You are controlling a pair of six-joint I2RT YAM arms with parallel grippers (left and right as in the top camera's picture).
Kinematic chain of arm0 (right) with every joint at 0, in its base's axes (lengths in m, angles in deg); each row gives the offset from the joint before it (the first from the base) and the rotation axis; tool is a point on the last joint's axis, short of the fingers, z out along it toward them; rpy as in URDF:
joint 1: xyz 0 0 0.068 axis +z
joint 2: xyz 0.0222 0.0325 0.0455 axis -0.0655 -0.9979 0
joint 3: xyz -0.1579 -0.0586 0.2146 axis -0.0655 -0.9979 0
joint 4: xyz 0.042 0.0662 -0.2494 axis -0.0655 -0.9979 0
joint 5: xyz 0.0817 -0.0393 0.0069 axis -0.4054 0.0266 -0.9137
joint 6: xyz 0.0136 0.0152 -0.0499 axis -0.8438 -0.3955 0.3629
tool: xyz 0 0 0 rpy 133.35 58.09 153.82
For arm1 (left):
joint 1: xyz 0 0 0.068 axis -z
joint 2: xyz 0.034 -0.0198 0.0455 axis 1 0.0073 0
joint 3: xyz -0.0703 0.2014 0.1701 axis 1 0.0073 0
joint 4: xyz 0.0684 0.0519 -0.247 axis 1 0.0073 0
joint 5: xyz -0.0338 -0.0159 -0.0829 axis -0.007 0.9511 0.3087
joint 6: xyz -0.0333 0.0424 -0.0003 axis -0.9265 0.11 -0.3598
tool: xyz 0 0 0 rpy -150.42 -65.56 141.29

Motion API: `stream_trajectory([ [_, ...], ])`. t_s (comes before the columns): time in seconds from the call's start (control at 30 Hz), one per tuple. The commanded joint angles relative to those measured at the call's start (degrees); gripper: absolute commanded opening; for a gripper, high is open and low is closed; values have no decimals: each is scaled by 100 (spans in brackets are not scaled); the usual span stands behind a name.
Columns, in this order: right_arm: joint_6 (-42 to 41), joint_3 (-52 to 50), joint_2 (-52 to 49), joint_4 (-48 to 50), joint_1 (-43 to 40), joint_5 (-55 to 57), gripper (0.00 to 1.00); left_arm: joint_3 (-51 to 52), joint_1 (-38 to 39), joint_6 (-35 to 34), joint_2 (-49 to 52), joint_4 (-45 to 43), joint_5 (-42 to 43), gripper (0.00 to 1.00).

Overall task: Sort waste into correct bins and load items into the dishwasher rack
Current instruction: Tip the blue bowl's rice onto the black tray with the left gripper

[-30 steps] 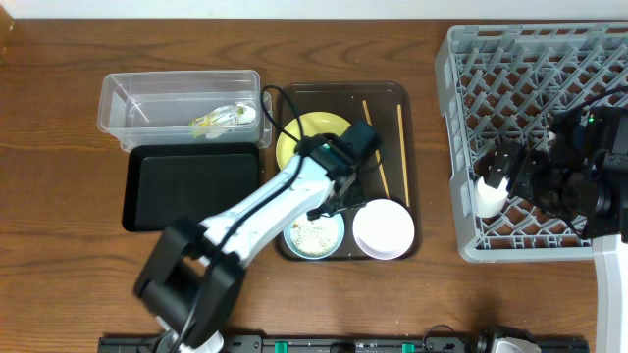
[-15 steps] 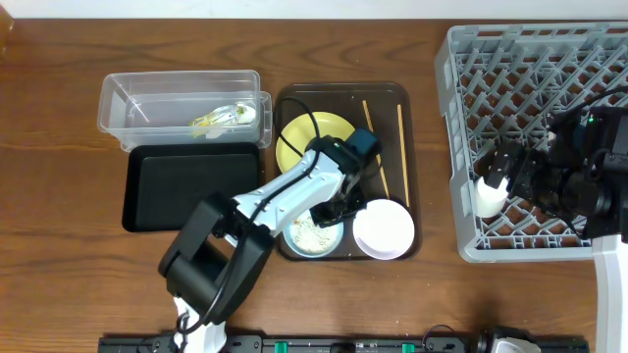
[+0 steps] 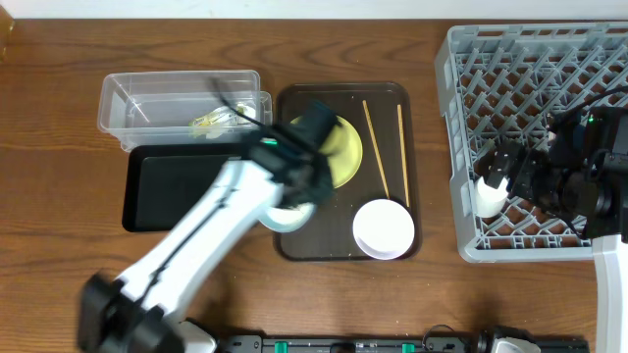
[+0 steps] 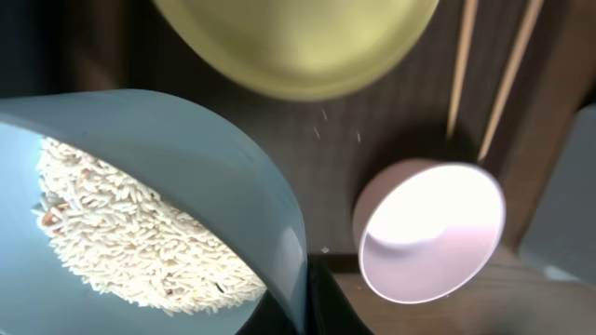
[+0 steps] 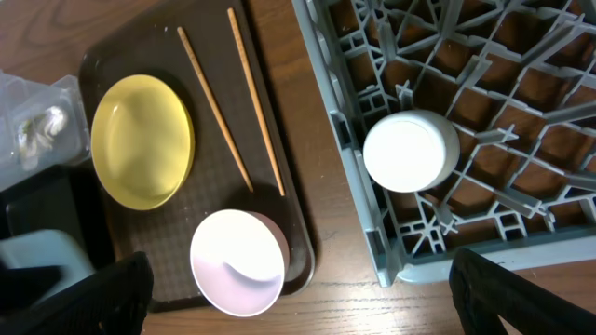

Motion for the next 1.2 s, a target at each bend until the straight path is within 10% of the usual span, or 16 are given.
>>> stream_trajectory([
  [0.0, 63, 70, 22, -7, 87, -61, 99, -46, -1019, 1200, -490, 151, 511, 6],
  [0.3, 63, 70, 22, -7, 87, -61, 99, 319, -3963, 4227, -195, 205, 4660, 6],
  [0.53, 63, 70, 22, -7, 87, -61, 99, 846, -4898, 5351, 535, 208, 6308, 7],
  [1.17, 66, 70, 22, -7, 87, -61, 99, 968, -5619, 6186, 1475, 138, 7130, 6],
])
